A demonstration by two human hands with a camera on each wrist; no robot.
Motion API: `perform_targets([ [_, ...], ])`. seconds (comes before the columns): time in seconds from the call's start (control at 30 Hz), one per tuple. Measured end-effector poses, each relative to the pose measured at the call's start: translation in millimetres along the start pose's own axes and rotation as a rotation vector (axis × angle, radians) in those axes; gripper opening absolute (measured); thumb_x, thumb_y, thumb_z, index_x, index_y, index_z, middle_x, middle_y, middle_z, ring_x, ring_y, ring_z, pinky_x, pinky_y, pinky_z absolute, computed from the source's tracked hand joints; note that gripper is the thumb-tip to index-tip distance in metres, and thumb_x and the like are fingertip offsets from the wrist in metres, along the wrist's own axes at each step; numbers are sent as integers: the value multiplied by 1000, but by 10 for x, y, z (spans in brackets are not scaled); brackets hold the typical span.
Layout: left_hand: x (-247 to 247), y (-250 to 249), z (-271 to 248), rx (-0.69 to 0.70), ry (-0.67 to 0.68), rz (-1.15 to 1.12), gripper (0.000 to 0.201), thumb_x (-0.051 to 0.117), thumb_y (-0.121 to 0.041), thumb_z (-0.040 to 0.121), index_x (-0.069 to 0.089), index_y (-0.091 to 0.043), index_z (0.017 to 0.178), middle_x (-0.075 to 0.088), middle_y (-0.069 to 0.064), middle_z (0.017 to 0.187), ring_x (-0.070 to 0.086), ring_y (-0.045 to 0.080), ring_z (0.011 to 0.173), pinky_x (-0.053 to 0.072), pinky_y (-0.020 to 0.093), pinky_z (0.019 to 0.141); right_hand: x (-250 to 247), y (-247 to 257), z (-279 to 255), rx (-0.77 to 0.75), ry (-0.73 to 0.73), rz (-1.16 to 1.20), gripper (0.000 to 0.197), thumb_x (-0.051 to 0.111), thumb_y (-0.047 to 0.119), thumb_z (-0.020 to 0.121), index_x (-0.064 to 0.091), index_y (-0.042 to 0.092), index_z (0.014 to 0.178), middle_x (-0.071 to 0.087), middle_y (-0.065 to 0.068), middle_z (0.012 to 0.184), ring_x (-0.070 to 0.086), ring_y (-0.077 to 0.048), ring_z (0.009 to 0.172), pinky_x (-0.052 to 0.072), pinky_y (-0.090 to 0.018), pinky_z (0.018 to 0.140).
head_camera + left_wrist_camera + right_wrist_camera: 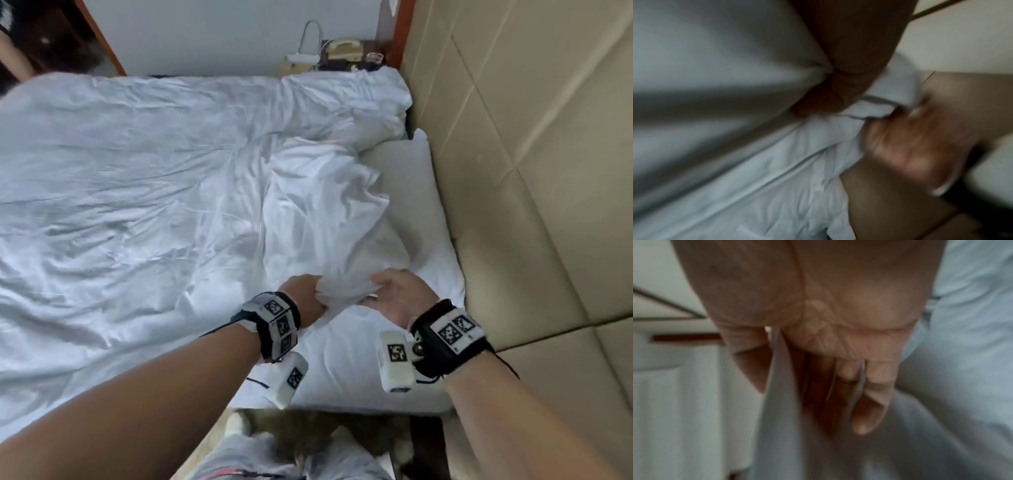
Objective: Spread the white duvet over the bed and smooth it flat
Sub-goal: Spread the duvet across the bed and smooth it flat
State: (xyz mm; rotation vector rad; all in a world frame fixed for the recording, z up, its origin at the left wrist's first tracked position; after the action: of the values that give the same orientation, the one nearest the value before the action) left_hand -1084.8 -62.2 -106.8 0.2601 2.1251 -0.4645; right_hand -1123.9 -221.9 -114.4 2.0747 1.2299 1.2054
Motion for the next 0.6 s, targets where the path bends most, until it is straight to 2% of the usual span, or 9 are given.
perform_targets([
  [0.07, -89, -22, -31, 60, 26, 24, 27, 46, -17, 91, 61, -7, 111, 66, 9, 114, 61, 26, 109, 44, 27, 83, -336, -27, 37, 96, -190, 30, 39, 72, 36, 72, 64, 7, 97, 71, -13, 89, 63, -30, 86, 51, -43, 77],
  [0.13, -167, -57, -117, 119, 63, 1, 24, 48, -13, 88, 64, -6, 104, 68, 11, 109, 62, 27, 106, 42, 25, 79, -653, -219, 133, 162, -392, 65, 57, 46, 58, 90, 58, 8, 113, 66, -16, 105, 61, -34, 91, 52, -45, 76],
  [0.23, -231, 29, -276, 195, 151, -23, 22, 50, -10, 87, 65, -9, 104, 69, 9, 103, 64, 25, 99, 44, 24, 78, -781, -477, 321, 220, -515, 198, 73, 50, 69, 82, 49, 17, 132, 56, -11, 127, 58, -36, 111, 51, -48, 83],
  [0.3, -249, 149, -398, 257, 205, -84, 21, 52, -9, 85, 67, -11, 99, 68, 4, 92, 64, 20, 90, 47, 23, 78, -620, -465, 357, 216, -512, 256, 60, 45, 62, 88, 53, 17, 127, 58, -11, 122, 55, -30, 111, 49, -40, 86],
  [0.37, -241, 304, -467, 300, 296, -121, 20, 54, -6, 81, 68, -11, 95, 65, 0, 85, 64, 17, 87, 46, 22, 76, -484, -382, 437, 180, -519, 281, 43, 49, 47, 92, 63, 14, 115, 67, -12, 98, 60, -30, 90, 56, -31, 67],
  [0.43, -252, 439, -464, 322, 437, -157, 14, 59, -6, 79, 65, -17, 87, 66, 0, 83, 62, 13, 80, 46, 20, 73, -384, -218, 510, 138, -539, 257, 32, 51, 31, 88, 68, 11, 107, 66, -14, 72, 64, -29, 68, 54, -30, 58],
  [0.5, -286, 588, -351, 327, 580, -192, 13, 70, -25, 78, 58, -29, 81, 64, -10, 82, 57, 4, 73, 42, 13, 71, -293, 82, 491, 53, -566, 198, 24, 46, 23, 85, 65, 8, 85, 64, -14, 61, 64, -28, 54, 55, -30, 53],
  [0.53, -307, 663, -226, 302, 622, -217, 26, 74, -43, 72, 58, -33, 90, 64, -13, 91, 59, 3, 79, 42, 13, 75, -301, 249, 449, -3, -607, 177, 23, 45, 19, 84, 64, 7, 81, 65, -13, 60, 65, -27, 52, 56, -30, 52],
  [0.6, -338, 766, 113, 203, 583, -334, 76, 71, -67, 60, 48, -33, 124, 57, -7, 126, 58, 11, 104, 49, 24, 90, -326, 608, 242, -128, -632, 131, 16, 45, 10, 75, 61, 9, 77, 65, -11, 66, 64, -28, 58, 55, -32, 61],
])
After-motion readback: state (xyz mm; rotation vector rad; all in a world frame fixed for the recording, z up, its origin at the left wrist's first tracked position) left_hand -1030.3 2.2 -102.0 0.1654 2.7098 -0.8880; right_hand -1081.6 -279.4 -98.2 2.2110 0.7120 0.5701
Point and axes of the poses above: each hand's wrist, its own z-axis towards the middle knuckle, its own x-axis out of the palm, y = z × x, the point moved 2 cm from there along z, towards the middle knuckle
